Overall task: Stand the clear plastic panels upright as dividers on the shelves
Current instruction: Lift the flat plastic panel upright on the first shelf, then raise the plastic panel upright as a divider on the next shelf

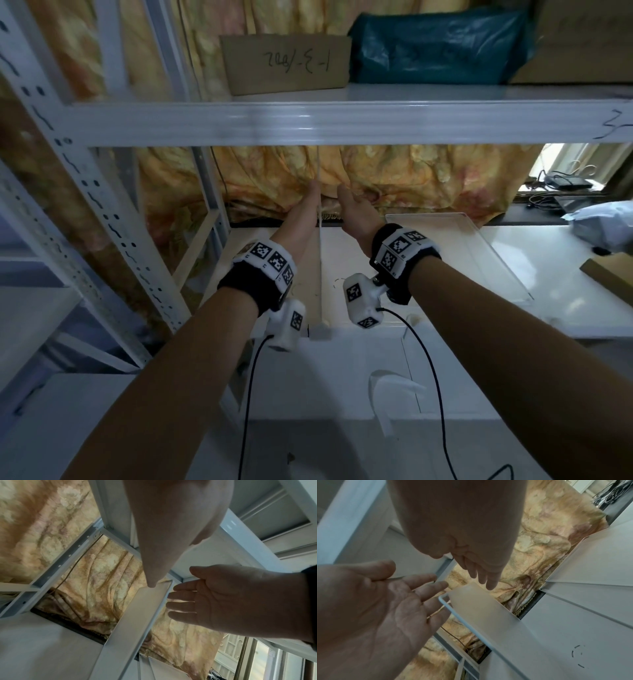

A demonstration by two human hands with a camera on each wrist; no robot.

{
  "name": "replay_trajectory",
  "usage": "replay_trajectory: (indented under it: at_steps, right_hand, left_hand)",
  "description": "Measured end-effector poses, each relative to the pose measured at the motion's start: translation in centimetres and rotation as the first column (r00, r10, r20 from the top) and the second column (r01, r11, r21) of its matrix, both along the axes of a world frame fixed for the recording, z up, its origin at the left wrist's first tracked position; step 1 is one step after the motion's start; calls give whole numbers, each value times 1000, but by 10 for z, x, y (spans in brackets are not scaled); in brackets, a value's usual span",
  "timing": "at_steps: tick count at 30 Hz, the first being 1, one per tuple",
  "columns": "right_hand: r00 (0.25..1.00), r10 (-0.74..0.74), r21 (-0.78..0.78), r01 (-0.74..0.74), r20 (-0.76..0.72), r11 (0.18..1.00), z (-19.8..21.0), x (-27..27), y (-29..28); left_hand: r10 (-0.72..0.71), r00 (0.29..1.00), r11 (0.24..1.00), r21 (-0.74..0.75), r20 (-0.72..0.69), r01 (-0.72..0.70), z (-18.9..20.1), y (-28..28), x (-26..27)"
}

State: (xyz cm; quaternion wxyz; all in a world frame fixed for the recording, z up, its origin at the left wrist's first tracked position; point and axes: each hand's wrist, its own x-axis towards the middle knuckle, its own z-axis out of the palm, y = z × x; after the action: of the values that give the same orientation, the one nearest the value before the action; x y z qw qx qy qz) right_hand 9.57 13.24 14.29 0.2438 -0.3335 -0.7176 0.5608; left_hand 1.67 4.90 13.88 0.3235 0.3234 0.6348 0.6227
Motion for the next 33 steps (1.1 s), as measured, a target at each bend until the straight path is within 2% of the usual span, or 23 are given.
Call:
replay_trajectory:
  at_steps: [6,11,16,19,23,26,30,33]
  right_hand:
    - [999,-51,8,51,-1,999,8,19,9]
    - [998,-66,15,66,-15,998,7,33,26]
    - [999,-4,68,1,42,998,-1,44,56]
    - [1000,-8,4,8,0,1000,-13,59,84]
    - [997,-42,-38,44,58,998,-37,98,120]
    - [986,-129,-109,141,108,984,-75,129,157]
    - [961,-191,-254,239,197,937,-133,161,192]
    - [945,-223,-298,289,238,910,-174,173,203]
  left_hand:
    - [23,996,996,-84,-82,-30,23,4,22]
    - [-8,958,991,-131,-287,-31,37,15,43]
    - [-150,890,979,-192,-431,72,34,41,64]
    - [-183,872,969,-234,-453,82,22,68,79]
    - [-220,844,947,-316,-490,64,-10,108,92]
    - [-213,866,915,-403,-452,15,-45,131,99]
    - [-101,957,884,-466,-270,-39,-116,148,110]
    - [3,993,866,-496,-114,-60,-163,155,120]
